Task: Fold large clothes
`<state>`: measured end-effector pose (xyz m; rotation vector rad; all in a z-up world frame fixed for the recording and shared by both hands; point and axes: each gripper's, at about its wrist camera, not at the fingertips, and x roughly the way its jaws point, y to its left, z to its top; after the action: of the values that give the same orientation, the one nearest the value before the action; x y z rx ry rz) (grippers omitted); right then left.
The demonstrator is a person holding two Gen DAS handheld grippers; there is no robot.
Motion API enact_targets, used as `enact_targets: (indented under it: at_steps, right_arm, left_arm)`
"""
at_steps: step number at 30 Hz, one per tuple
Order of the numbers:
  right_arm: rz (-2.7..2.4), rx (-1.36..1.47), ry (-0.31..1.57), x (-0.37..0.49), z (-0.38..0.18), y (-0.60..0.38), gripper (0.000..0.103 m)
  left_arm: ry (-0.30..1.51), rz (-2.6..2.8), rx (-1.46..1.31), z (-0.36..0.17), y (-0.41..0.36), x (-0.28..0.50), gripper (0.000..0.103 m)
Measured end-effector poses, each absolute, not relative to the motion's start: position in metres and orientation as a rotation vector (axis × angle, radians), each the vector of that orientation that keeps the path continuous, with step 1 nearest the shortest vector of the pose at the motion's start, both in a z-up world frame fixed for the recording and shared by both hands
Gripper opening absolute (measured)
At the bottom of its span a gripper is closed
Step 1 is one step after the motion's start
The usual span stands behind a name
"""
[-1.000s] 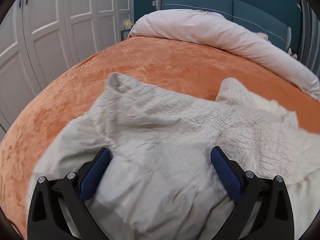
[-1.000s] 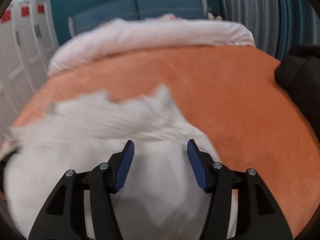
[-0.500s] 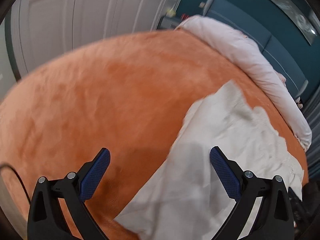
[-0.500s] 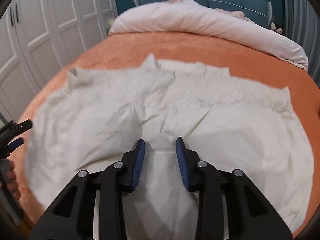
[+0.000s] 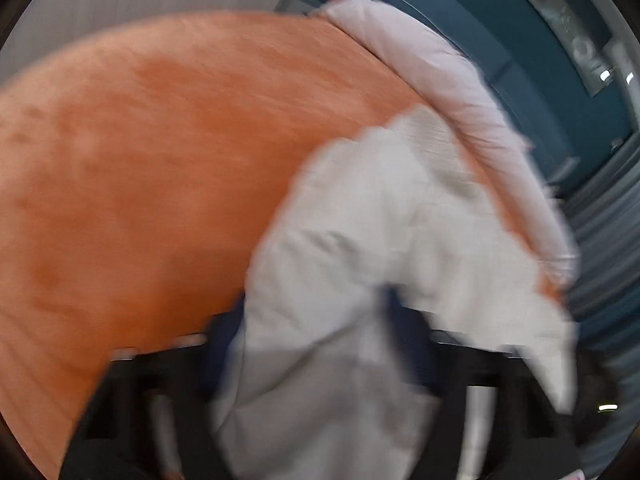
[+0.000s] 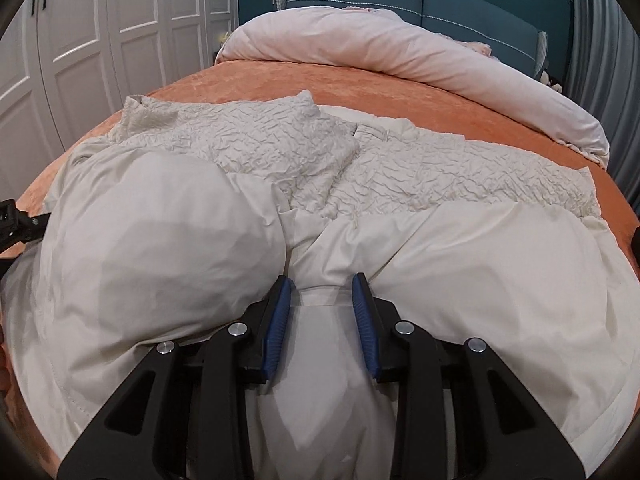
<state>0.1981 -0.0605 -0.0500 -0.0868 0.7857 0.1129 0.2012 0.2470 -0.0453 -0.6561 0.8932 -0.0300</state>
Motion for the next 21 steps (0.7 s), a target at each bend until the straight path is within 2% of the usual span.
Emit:
enact_targets:
  at_steps: [1, 3, 4, 8, 12, 16, 21]
  right_arm:
    - [0.122, -0.079, 0.797, 0.200, -0.047, -0.063, 0.031]
    - [0.129, -0.058, 0.815, 0.199, -0.038, -0.066, 0.032]
    - [0.142, -0.022, 0.823, 0.195, -0.028, -0.072, 0.032]
    - [0.210, 0.141, 0.768, 0.152, 0.005, -0.101, 0.032]
    - [0.255, 0.251, 0.811, 0.121, -0.002, -0.123, 0.033]
    - [0.265, 0.243, 0.851, 0.112, -0.036, -0.126, 0.031]
    - [0.286, 0.180, 0.838, 0.122, -0.050, -0.114, 0.034]
  left_arm:
    - [0.885, -0.040, -0.654, -0.039, 0.245, 0.202, 0.031]
    - [0.851, -0.083, -0.615, -0.015, 0.234, 0.199, 0.017]
    - [0.823, -0.121, -0.601, 0.003, 0.227, 0.195, 0.012]
    - [0.745, -0.226, -0.524, 0.064, 0.187, 0.181, 0.008]
    - [0.664, -0.321, -0.412, 0.117, 0.122, 0.159, 0.007]
    - [0.645, -0.405, -0.350, 0.138, 0.059, 0.149, 0.007]
    - [0.705, -0.499, -0.233, 0.131, -0.022, 0.152, 0.007]
